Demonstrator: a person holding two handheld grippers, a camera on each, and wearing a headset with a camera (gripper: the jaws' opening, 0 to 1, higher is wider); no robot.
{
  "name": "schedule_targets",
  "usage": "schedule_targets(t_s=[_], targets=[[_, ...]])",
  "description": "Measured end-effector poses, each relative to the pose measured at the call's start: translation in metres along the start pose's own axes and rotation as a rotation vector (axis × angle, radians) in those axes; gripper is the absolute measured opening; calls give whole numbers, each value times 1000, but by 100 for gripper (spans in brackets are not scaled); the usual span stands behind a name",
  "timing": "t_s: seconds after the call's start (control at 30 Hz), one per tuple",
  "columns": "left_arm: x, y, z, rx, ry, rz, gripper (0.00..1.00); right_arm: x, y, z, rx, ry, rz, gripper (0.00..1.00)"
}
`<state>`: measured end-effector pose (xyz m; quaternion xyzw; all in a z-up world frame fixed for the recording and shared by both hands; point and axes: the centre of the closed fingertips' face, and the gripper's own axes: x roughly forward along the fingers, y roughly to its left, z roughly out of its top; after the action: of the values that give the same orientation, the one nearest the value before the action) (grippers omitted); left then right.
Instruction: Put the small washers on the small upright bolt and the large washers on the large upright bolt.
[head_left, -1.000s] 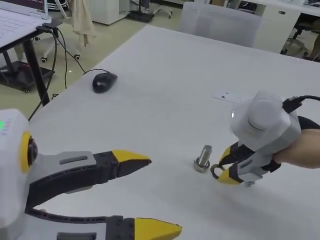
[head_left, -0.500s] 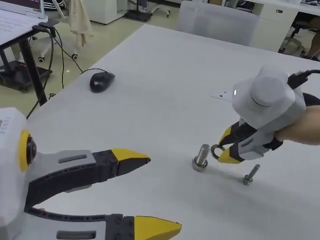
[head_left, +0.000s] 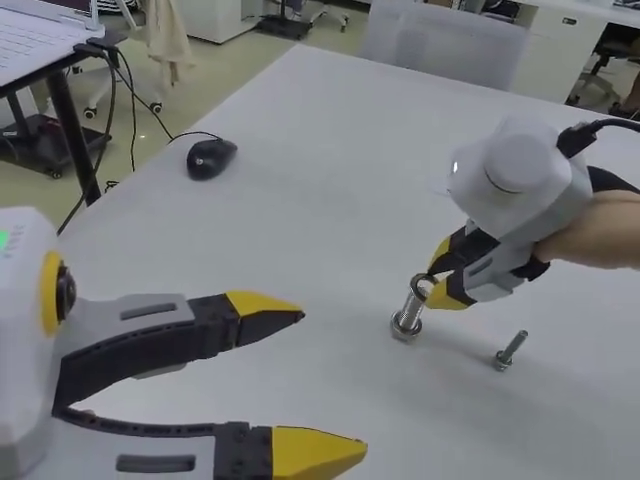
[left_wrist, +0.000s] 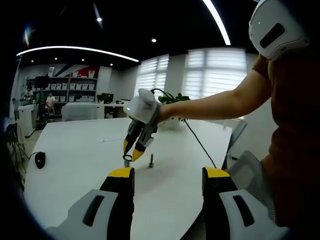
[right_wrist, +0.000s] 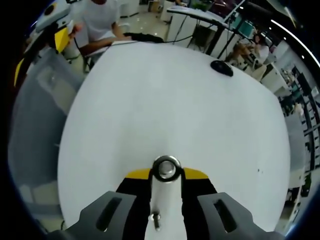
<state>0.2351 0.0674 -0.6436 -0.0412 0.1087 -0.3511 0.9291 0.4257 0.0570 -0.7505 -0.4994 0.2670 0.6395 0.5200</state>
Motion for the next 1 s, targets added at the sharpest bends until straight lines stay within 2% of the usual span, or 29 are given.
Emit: schedule_targets(t_s=[0.33, 1.0], targets=[[-3, 6, -3, -10, -2, 13, 53, 12, -3, -6, -16, 35, 25, 22], [0, 7, -4, -25, -9, 21, 53, 39, 1, -17, -6, 73, 76, 23]])
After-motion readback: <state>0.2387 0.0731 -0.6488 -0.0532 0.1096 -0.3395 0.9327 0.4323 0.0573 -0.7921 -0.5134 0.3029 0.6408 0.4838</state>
